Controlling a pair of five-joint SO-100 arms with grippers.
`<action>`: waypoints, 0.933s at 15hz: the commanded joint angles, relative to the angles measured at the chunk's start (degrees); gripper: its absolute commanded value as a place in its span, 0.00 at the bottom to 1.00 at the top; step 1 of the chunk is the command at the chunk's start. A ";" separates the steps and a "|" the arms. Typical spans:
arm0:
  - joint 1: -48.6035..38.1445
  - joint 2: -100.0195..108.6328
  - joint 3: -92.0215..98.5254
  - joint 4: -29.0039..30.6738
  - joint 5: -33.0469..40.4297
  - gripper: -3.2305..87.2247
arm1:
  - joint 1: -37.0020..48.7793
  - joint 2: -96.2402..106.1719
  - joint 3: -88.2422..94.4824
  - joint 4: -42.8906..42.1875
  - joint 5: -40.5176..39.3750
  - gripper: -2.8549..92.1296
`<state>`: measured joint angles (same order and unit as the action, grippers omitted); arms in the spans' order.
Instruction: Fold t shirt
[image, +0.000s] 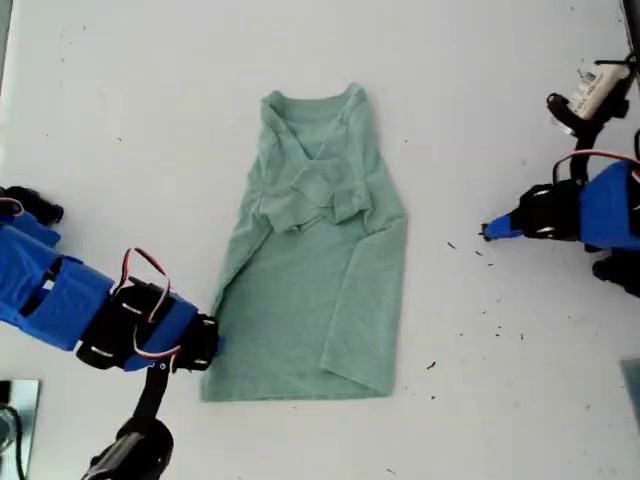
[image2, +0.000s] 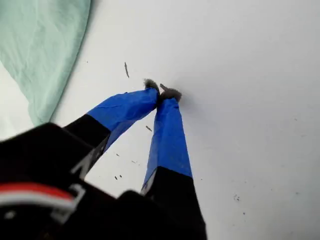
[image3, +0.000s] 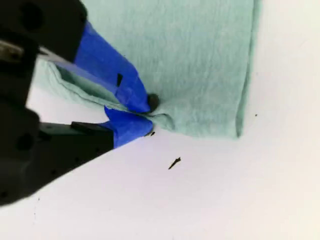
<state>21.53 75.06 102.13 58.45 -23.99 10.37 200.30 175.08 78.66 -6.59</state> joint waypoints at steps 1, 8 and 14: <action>-0.97 2.46 -8.44 18.46 -2.55 0.03 | -0.97 0.53 1.76 0.26 0.53 0.05; -6.94 11.07 -36.74 32.78 7.21 0.03 | -0.53 0.53 1.76 0.26 0.79 0.05; -10.63 -4.66 -48.87 28.83 16.08 0.03 | -1.49 0.53 1.76 0.26 2.20 0.05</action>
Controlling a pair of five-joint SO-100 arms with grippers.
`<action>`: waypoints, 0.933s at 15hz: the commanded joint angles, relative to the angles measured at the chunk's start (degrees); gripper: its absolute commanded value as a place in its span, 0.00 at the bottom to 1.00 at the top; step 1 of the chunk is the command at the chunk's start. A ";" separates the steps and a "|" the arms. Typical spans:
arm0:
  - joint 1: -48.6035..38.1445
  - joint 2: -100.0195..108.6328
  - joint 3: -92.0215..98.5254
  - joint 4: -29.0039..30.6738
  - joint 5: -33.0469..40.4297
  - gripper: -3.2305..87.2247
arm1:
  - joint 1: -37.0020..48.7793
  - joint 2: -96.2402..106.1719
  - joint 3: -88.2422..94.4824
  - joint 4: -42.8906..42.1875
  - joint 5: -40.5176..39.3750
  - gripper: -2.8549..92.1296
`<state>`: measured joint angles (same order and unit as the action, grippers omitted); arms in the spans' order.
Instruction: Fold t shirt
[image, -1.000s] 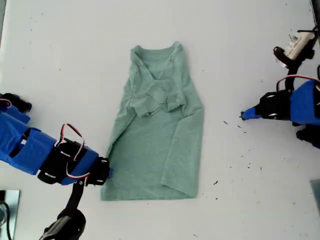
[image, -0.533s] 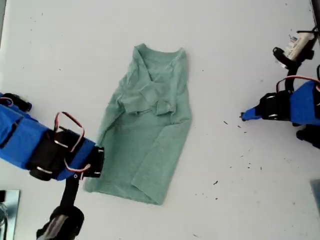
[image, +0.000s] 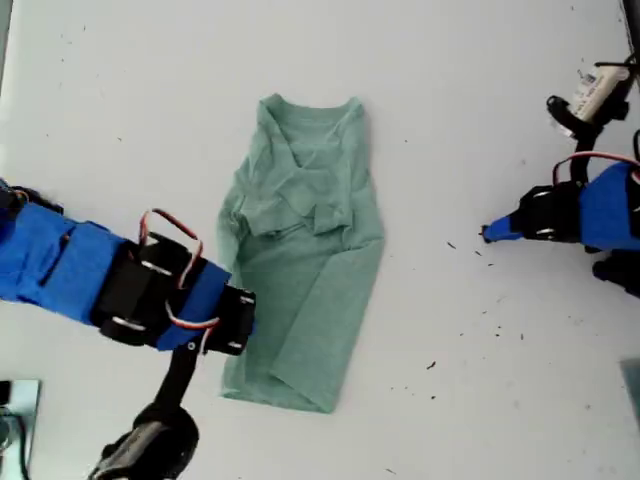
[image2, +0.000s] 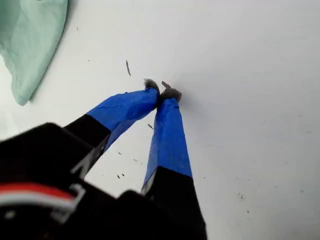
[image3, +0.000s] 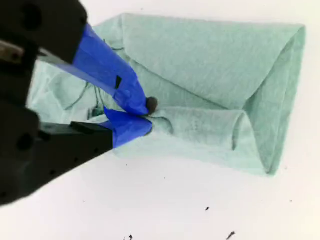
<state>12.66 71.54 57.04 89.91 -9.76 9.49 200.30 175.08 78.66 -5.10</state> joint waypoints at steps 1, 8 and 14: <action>-2.02 -4.13 -6.42 -5.45 3.60 0.03 | -0.88 0.53 1.76 0.26 0.79 0.05; -1.67 -23.47 -8.26 -20.39 13.97 0.04 | -0.79 0.53 1.76 0.26 0.88 0.05; -1.93 17.58 -4.92 -1.05 12.66 0.30 | 0.09 0.53 1.76 0.26 0.35 0.05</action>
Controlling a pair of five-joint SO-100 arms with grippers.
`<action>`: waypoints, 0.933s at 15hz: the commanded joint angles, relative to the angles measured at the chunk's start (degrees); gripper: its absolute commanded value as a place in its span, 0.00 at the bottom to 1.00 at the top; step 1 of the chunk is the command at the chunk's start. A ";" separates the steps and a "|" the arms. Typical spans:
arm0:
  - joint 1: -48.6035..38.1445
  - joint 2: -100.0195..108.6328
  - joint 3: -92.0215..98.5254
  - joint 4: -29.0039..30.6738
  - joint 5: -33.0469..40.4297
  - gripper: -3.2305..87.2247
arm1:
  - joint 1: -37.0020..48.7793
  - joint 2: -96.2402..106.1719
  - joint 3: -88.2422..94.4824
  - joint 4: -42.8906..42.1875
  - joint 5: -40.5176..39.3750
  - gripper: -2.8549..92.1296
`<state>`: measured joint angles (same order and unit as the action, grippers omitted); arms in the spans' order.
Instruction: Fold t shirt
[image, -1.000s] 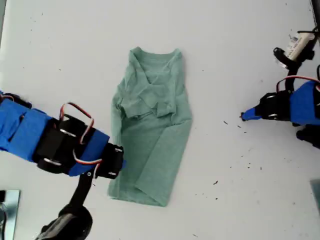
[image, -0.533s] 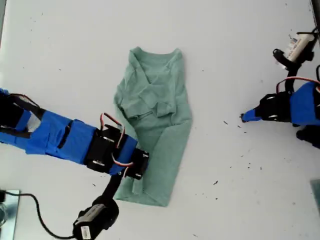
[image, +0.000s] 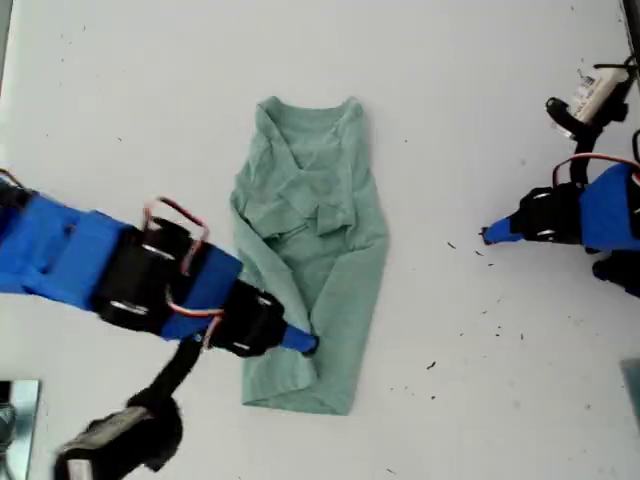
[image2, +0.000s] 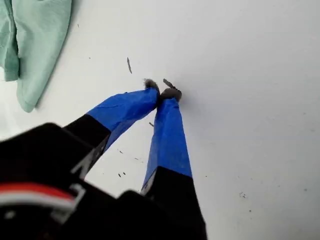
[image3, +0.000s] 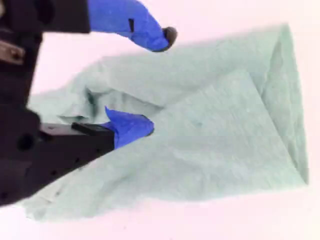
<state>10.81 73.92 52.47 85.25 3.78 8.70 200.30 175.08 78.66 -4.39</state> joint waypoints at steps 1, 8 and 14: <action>-0.09 22.24 2.20 4.92 -0.97 0.30 | 1.05 0.53 1.76 0.26 -0.70 0.05; 0.53 94.13 111.27 -31.38 -22.94 0.11 | 1.05 0.53 1.76 0.26 -1.58 0.12; 2.72 95.19 116.28 -29.53 -29.71 0.03 | -2.55 0.53 -1.05 0.79 2.81 0.05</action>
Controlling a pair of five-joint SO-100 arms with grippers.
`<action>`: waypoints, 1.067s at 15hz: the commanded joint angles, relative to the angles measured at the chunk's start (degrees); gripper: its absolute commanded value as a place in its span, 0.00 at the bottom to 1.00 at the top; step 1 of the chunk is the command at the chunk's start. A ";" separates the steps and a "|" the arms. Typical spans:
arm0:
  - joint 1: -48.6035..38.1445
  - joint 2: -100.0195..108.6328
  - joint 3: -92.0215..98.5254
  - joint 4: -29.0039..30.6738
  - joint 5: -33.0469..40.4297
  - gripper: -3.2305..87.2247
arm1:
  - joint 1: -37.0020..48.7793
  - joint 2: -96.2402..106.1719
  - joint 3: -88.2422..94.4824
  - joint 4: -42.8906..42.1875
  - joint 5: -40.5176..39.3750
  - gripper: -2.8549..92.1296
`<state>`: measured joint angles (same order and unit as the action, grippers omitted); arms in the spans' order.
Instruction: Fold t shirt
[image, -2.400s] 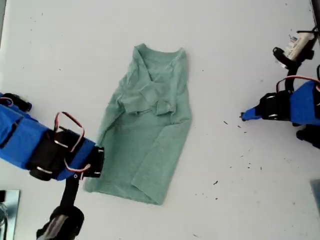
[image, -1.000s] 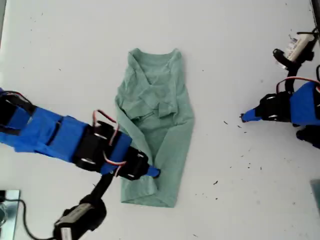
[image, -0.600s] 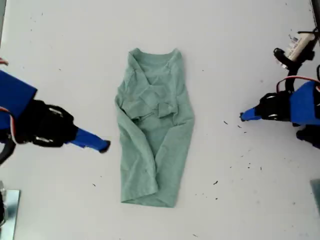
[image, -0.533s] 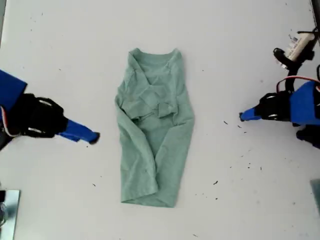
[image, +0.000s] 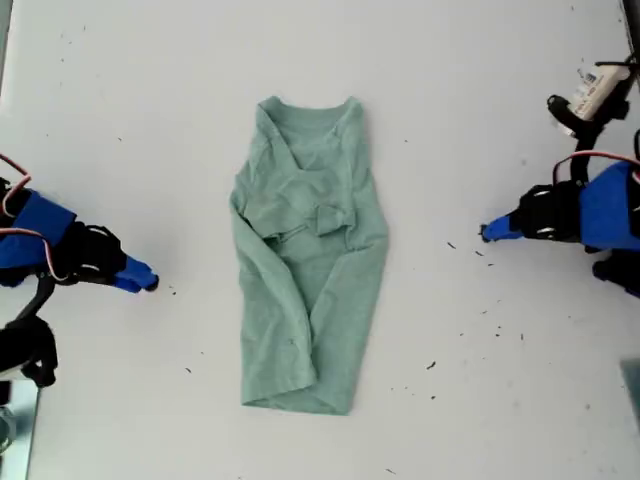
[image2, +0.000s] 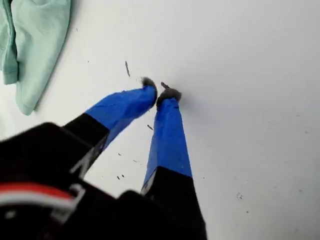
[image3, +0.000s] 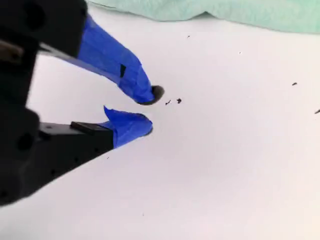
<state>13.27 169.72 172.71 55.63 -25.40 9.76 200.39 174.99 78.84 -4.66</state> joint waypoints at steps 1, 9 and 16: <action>0.35 -6.59 -11.25 2.90 -0.44 0.03 | -6.24 -1.05 -5.19 1.32 6.33 0.05; 5.45 -58.89 -80.51 26.10 6.15 0.03 | -23.91 -102.48 -106.88 11.51 6.59 0.05; 11.43 -75.94 -105.29 28.83 10.90 0.28 | -28.21 -116.72 -121.99 1.76 2.81 0.37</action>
<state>24.52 92.99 71.72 84.20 -15.29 -17.75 82.53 57.48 83.23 0.53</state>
